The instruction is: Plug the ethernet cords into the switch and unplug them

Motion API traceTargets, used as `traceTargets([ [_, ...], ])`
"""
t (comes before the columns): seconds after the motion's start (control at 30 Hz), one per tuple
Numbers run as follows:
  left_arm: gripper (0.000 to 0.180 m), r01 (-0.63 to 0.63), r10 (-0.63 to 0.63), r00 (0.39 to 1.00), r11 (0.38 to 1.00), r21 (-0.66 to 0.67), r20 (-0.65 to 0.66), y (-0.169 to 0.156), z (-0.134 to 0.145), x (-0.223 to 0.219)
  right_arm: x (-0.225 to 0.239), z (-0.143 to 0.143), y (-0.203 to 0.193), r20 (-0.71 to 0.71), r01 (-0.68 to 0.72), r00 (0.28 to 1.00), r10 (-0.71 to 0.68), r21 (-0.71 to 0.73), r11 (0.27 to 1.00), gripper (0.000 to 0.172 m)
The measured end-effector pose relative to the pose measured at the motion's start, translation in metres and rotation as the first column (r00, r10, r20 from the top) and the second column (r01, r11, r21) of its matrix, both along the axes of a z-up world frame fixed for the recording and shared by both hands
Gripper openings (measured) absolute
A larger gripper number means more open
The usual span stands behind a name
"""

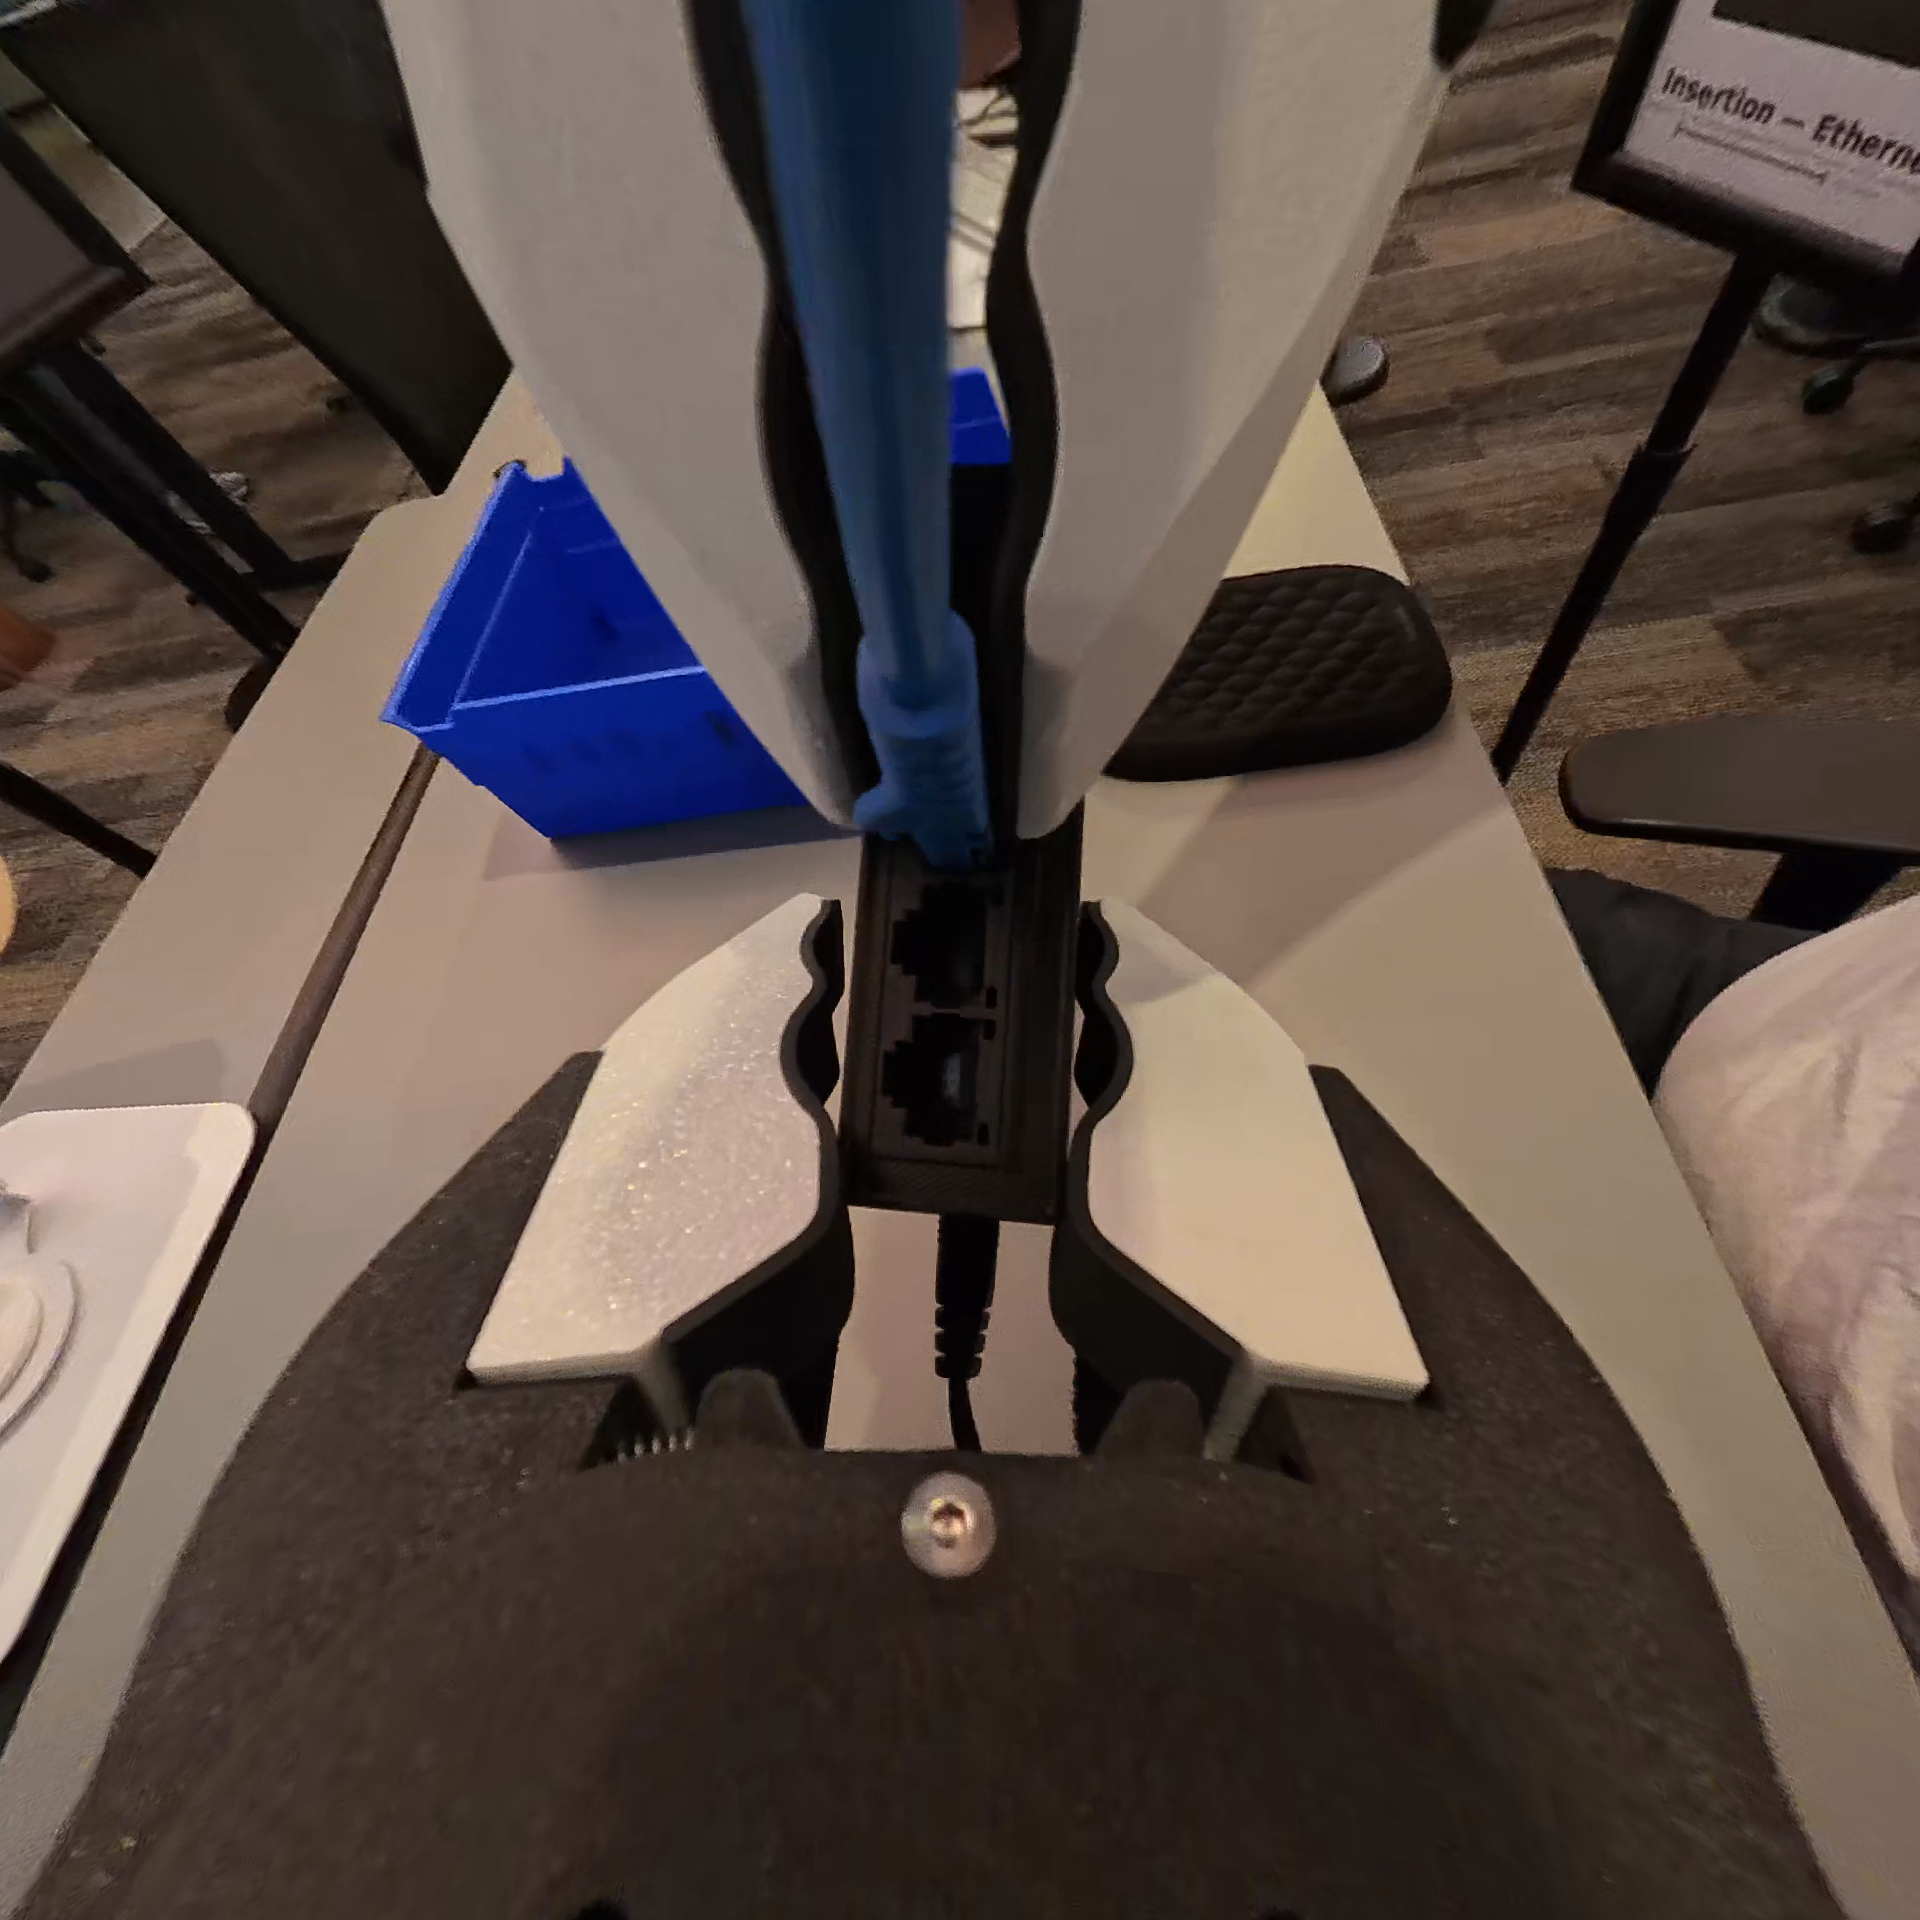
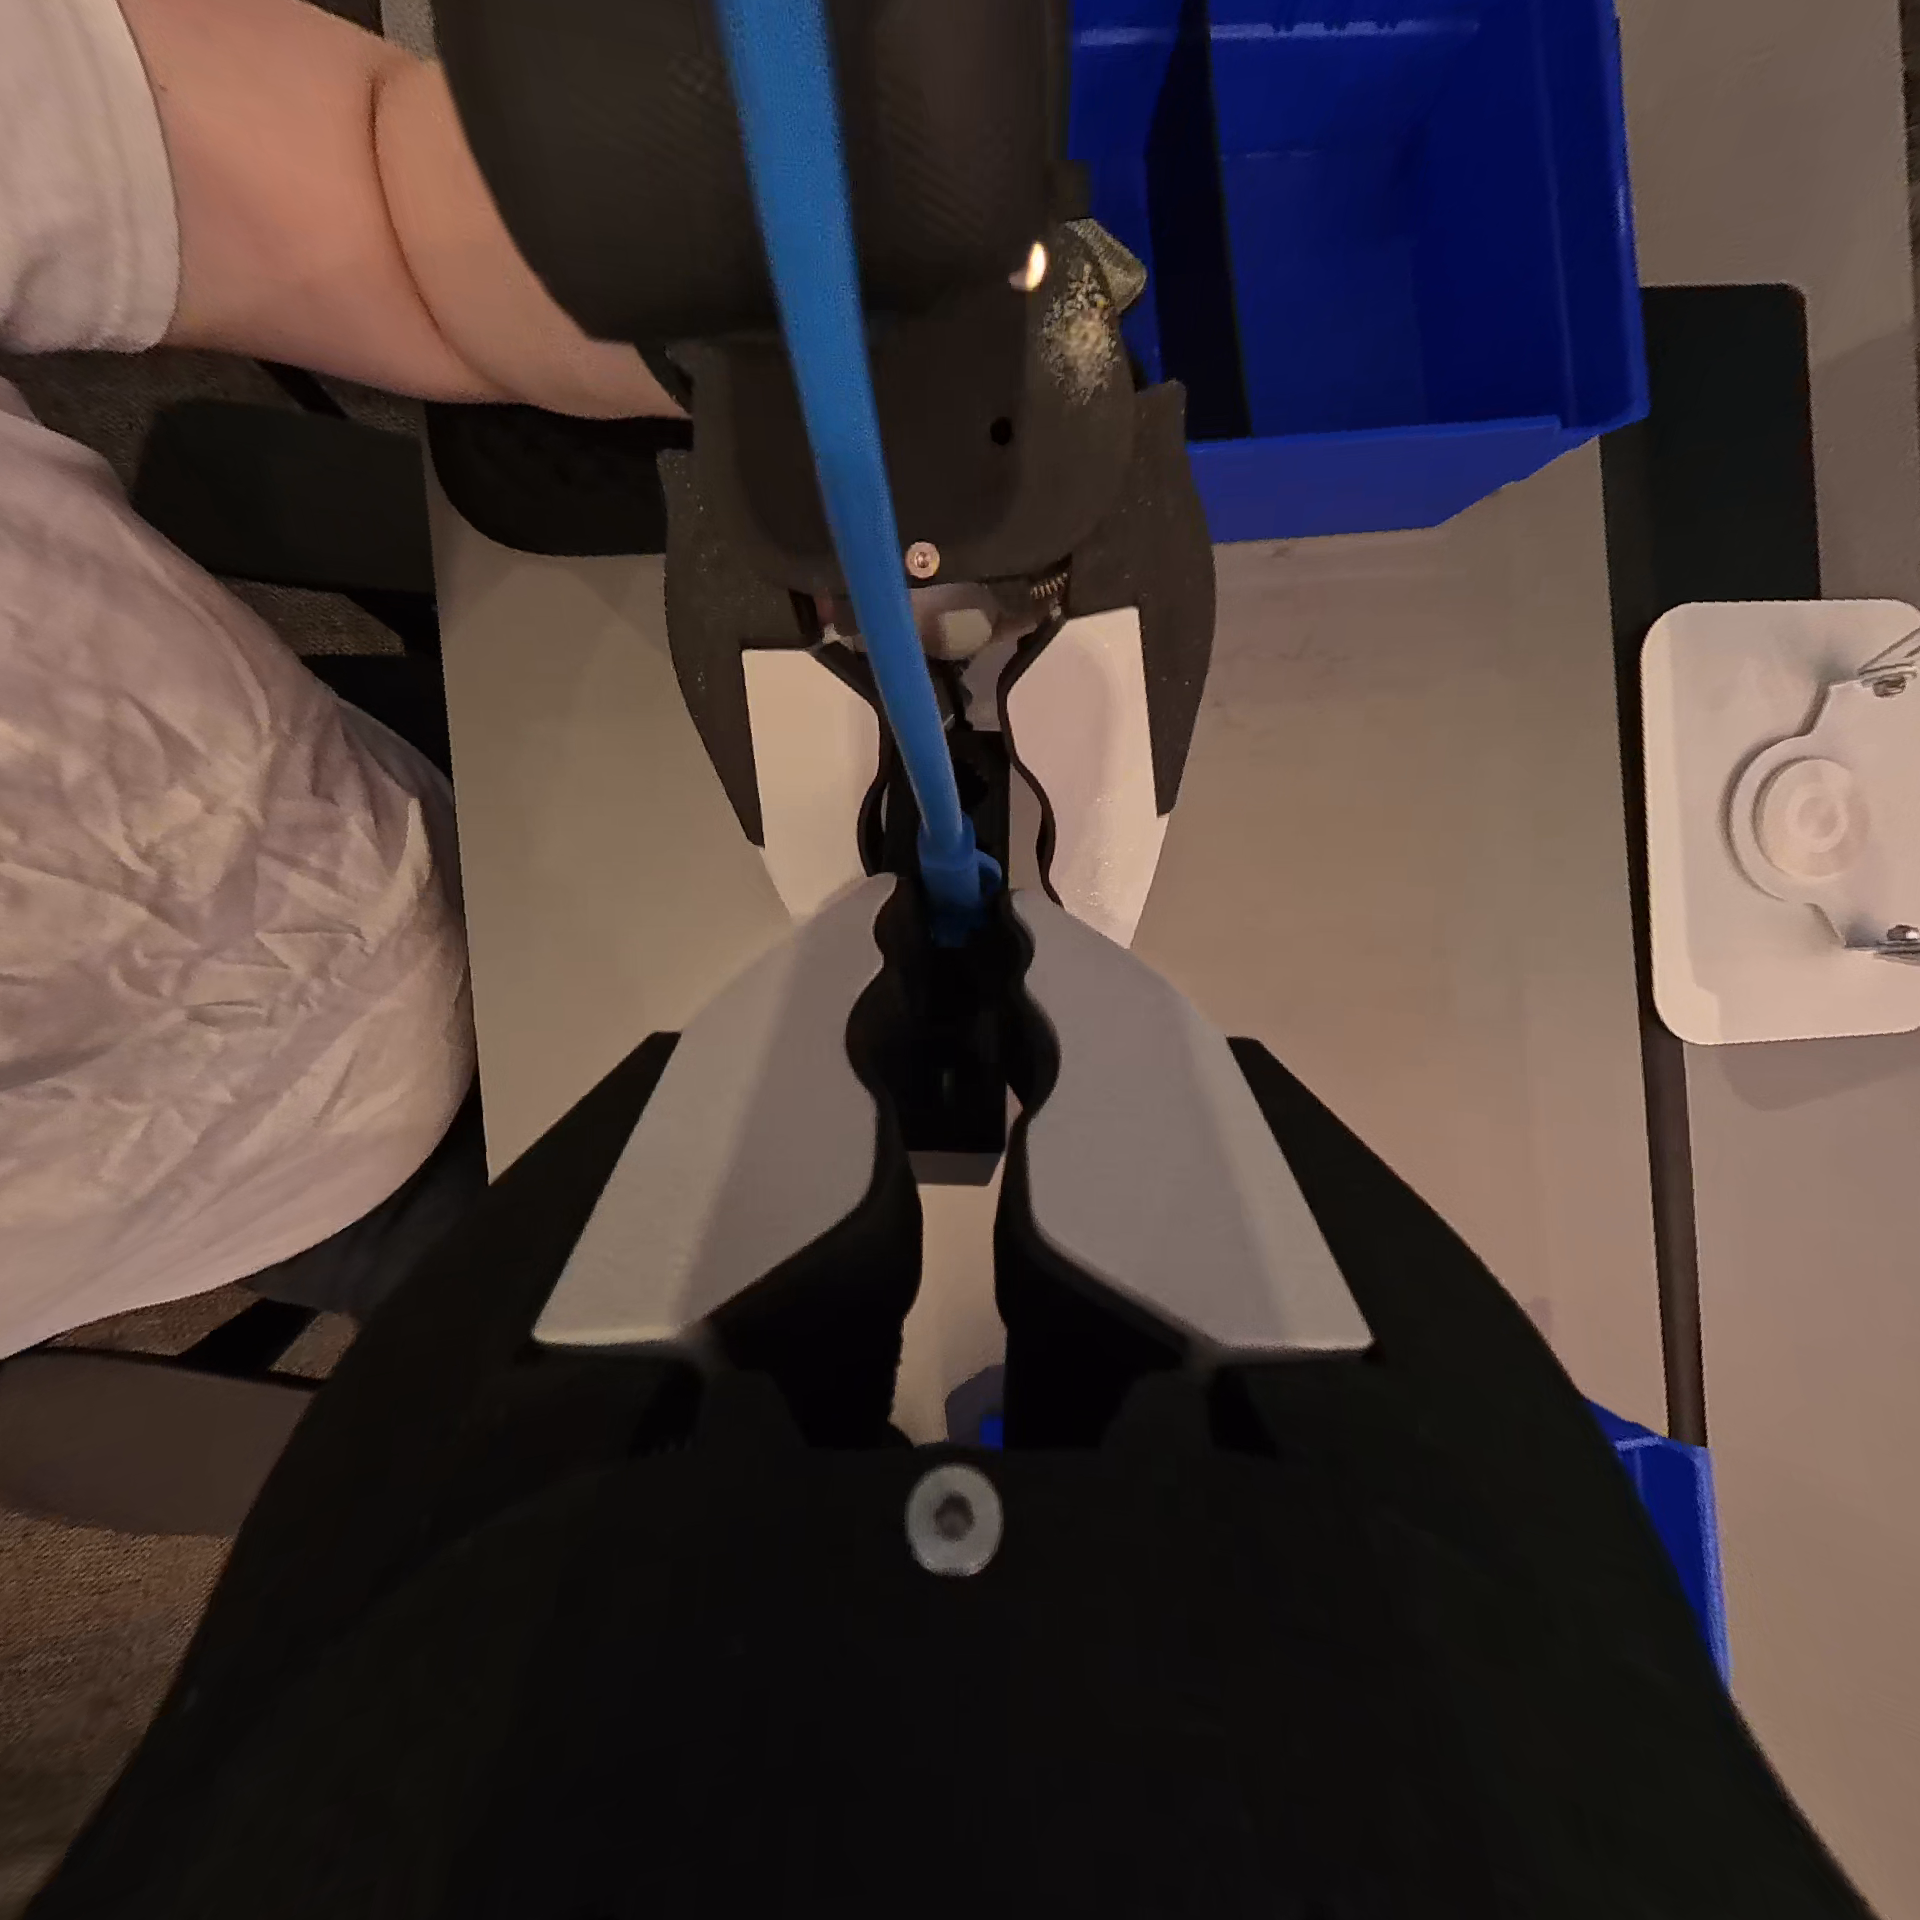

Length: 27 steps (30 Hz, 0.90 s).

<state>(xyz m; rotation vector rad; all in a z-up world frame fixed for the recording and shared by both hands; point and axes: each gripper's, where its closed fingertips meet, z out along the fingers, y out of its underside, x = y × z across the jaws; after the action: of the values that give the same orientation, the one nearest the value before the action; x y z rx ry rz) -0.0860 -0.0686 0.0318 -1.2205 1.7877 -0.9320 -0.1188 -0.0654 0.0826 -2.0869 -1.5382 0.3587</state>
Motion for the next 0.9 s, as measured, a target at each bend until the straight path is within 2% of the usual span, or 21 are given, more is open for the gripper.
traceTargets([
  [0.1, 0.044, 0.049, -0.046, 0.998, 0.996, -0.081, 0.029, -0.006, 0.009, -0.001, -0.002, 0.006, -0.001, -0.028, -0.016, 0.999, 0.015, -0.040, 0.999, 0.012],
  [0.13, 0.044, 0.057, -0.047, 0.995, 0.992, -0.114, 0.087, -0.005, 0.017, 0.000, -0.002, 0.009, 0.003, -0.059, -0.001, 0.998, -0.002, -0.052, 0.999, 0.013],
  [0.17, 0.044, 0.086, -0.060, 0.987, 0.981, -0.175, 0.150, -0.005, 0.027, -0.001, -0.004, 0.013, 0.007, -0.112, 0.008, 0.994, -0.014, -0.057, 0.998, 0.013],
  [0.23, 0.044, 0.144, -0.097, 0.982, 0.940, -0.309, 0.163, -0.009, 0.034, -0.006, -0.005, 0.014, 0.010, -0.177, 0.005, 0.984, -0.027, -0.121, 0.993, 0.013],
  [0.3, 0.044, 0.127, -0.071, 0.980, 0.941, -0.313, 0.184, -0.003, 0.036, -0.006, -0.005, 0.013, 0.016, -0.208, -0.011, 0.978, -0.006, -0.083, 0.996, 0.014],
  [0.33, 0.044, 0.124, -0.065, 0.979, 0.943, -0.308, 0.195, -0.001, 0.037, -0.006, -0.006, 0.014, 0.017, -0.229, -0.015, 0.973, -0.001, -0.067, 0.998, 0.019],
  [0.4, 0.044, 0.124, -0.053, 0.974, 0.939, -0.322, 0.219, 0.002, 0.040, -0.006, -0.007, 0.011, 0.019, -0.261, -0.001, 0.965, -0.013, -0.054, 0.999, 0.041],
  [0.47, 0.044, 0.136, -0.057, 0.970, 0.932, -0.336, 0.236, 0.005, 0.042, -0.008, 0.001, 0.005, 0.028, -0.249, 0.039, 0.968, -0.030, 0.031, 0.999, 0.062],
  [0.5, 0.044, 0.129, -0.051, 0.971, 0.935, -0.332, 0.233, 0.008, 0.042, -0.009, 0.005, 0.008, 0.032, -0.280, 0.056, 0.960, -0.030, 0.087, 0.995, 0.068],
  [0.6, 0.043, 0.134, -0.051, 0.967, 0.934, -0.330, 0.249, 0.013, 0.045, -0.013, 0.014, 0.020, 0.036, -0.422, 0.123, 0.906, -0.023, 0.210, 0.970, 0.060],
  [0.67, 0.044, 0.127, -0.041, 0.961, 0.943, -0.307, 0.274, 0.017, 0.049, -0.015, 0.013, 0.022, 0.031, -0.545, 0.146, 0.838, -0.035, 0.162, 0.976, 0.058],
  [0.73, 0.044, 0.113, -0.035, 0.962, 0.954, -0.278, 0.272, 0.018, 0.050, -0.017, 0.003, 0.023, 0.023, -0.658, 0.091, 0.753, -0.018, 0.077, 0.993, 0.051],
  [0.8, 0.044, 0.098, -0.026, 0.962, 0.962, -0.254, 0.271, 0.019, 0.050, -0.017, -0.002, 0.013, 0.027, -0.673, 0.085, 0.738, -0.046, 0.026, 0.996, 0.038],
  [0.83, 0.044, 0.079, -0.015, 0.965, 0.968, -0.238, 0.261, 0.021, 0.048, -0.017, -0.002, 0.010, 0.031, -0.674, 0.092, 0.737, -0.041, 0.040, 0.995, 0.037],
  [0.87, 0.044, 0.070, -0.010, 0.964, 0.973, -0.219, 0.264, 0.023, 0.047, -0.017, -0.002, 0.008, 0.029, -0.665, 0.058, 0.747, -0.010, 0.051, 0.997, 0.027],
  [0.9, 0.044, 0.079, -0.017, 0.960, 0.974, -0.211, 0.278, 0.023, 0.048, -0.017, -0.002, 0.005, 0.028, -0.657, 0.039, 0.754, 0.003, 0.049, 0.998, 0.027],
])
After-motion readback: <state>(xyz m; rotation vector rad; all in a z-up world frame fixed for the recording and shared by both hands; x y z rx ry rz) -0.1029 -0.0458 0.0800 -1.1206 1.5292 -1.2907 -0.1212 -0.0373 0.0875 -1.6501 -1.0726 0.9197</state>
